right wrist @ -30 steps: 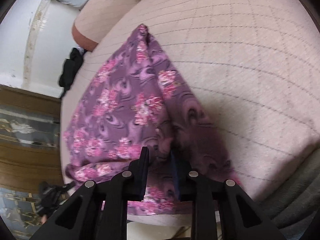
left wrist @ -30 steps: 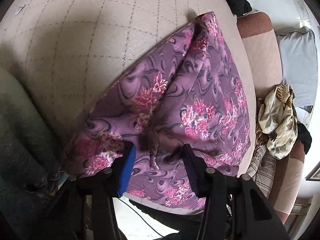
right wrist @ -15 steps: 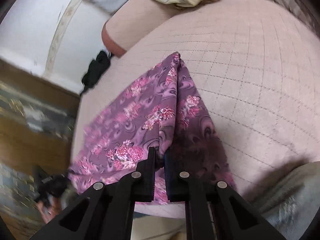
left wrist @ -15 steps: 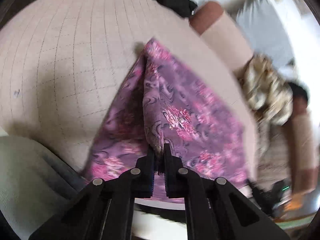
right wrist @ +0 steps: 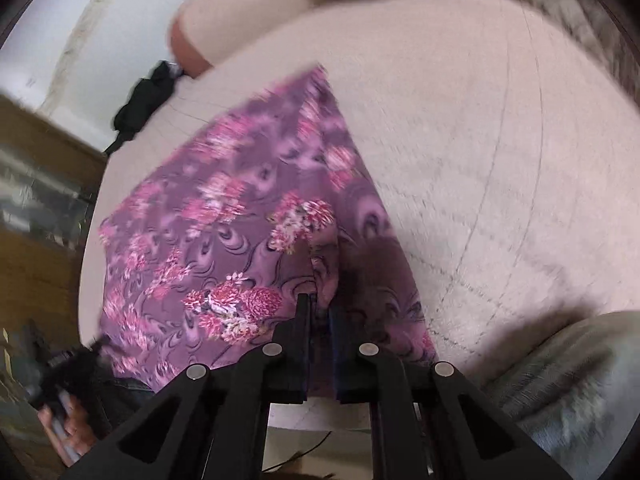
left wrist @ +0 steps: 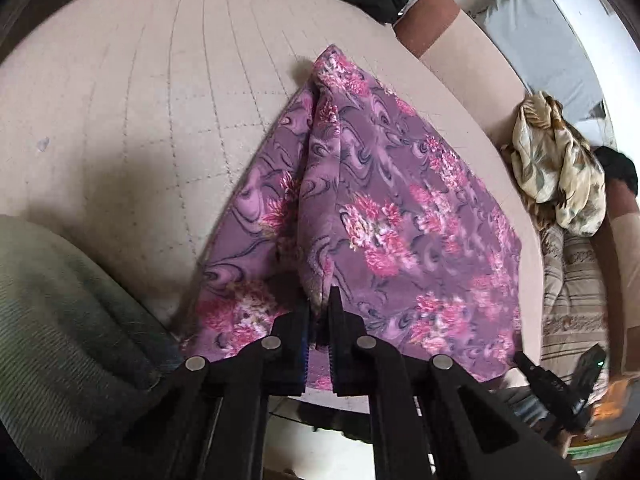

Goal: Fold small clothes

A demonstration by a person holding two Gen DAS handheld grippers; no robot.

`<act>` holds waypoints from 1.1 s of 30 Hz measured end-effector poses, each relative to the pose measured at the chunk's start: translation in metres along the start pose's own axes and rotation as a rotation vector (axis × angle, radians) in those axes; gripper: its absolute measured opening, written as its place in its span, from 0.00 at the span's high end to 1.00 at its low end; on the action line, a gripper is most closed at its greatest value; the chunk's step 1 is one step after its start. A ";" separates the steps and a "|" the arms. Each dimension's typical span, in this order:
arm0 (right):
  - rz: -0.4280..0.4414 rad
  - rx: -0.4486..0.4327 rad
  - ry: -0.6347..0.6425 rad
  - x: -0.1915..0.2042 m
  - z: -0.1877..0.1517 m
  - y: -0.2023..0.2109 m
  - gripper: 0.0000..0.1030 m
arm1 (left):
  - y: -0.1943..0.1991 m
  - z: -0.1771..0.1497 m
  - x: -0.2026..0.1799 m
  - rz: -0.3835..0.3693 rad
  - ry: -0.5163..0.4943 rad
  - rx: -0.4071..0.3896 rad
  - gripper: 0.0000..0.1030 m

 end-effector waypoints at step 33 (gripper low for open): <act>0.105 -0.210 0.199 0.102 0.004 0.073 0.26 | 0.061 0.037 -0.009 0.209 -0.077 -0.156 0.33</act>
Point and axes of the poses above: each gripper's, at about its wrist camera, not at the fingertips, and y roughly against the way its jaws point, x to its left, z to its top, the point moved 5 cm from there along -y, roughly the way its jaws point, and after that the axes turned 12 degrees about x, right-handed, at the moved point
